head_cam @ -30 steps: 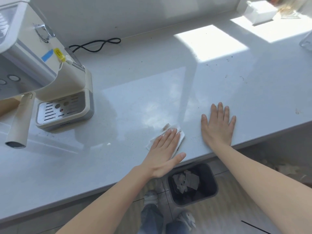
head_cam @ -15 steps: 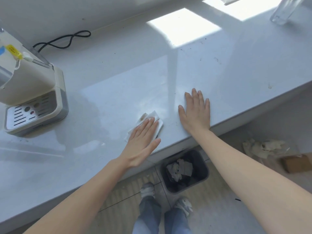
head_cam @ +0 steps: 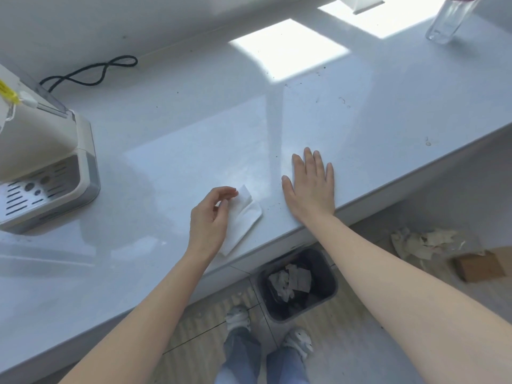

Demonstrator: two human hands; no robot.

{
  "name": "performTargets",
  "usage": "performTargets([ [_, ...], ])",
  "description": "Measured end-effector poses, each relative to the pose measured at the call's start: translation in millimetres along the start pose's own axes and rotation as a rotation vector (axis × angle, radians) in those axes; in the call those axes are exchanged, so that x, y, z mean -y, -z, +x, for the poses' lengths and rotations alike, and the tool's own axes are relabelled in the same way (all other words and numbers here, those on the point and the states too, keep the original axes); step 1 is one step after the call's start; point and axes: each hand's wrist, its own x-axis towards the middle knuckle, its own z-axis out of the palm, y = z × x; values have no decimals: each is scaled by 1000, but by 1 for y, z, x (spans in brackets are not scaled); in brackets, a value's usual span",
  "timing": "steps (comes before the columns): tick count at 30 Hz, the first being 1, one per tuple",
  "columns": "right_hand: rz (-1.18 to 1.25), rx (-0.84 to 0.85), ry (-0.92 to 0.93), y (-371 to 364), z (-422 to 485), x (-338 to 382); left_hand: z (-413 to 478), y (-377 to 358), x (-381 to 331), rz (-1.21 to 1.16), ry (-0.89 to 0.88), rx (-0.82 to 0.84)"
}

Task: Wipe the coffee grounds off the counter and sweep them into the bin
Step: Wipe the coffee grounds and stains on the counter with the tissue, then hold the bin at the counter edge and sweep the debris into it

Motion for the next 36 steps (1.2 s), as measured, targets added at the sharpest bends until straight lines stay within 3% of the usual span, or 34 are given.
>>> performTargets([
  [5, 29, -3, -5, 1, -1, 1, 7, 2, -12, -30, -46, -157],
  [8, 91, 7, -1, 4, -1, -1, -1, -4, -27, -84, -120, -167],
  [12, 211, 12, 41, 9, -17, -11, -33, -34, -43, -70, -270, 18],
  [17, 329, -33, 112, 20, -66, -28, -79, -72, -30, -4, -234, 282],
  [21, 566, -172, -10, 27, -90, -41, -106, -102, 5, 215, -320, 445],
  [25, 687, -211, -177, -6, -127, -63, -121, -136, 60, 265, 36, 527],
  [30, 774, -55, -550, -111, -185, -102, -126, -173, 153, 293, 472, 539],
  [33, 816, 60, -716, -185, -212, -120, -134, -187, 214, 315, 660, 494],
  [36, 884, 95, -903, -251, -226, -132, -134, -205, 269, 409, 732, 420],
])
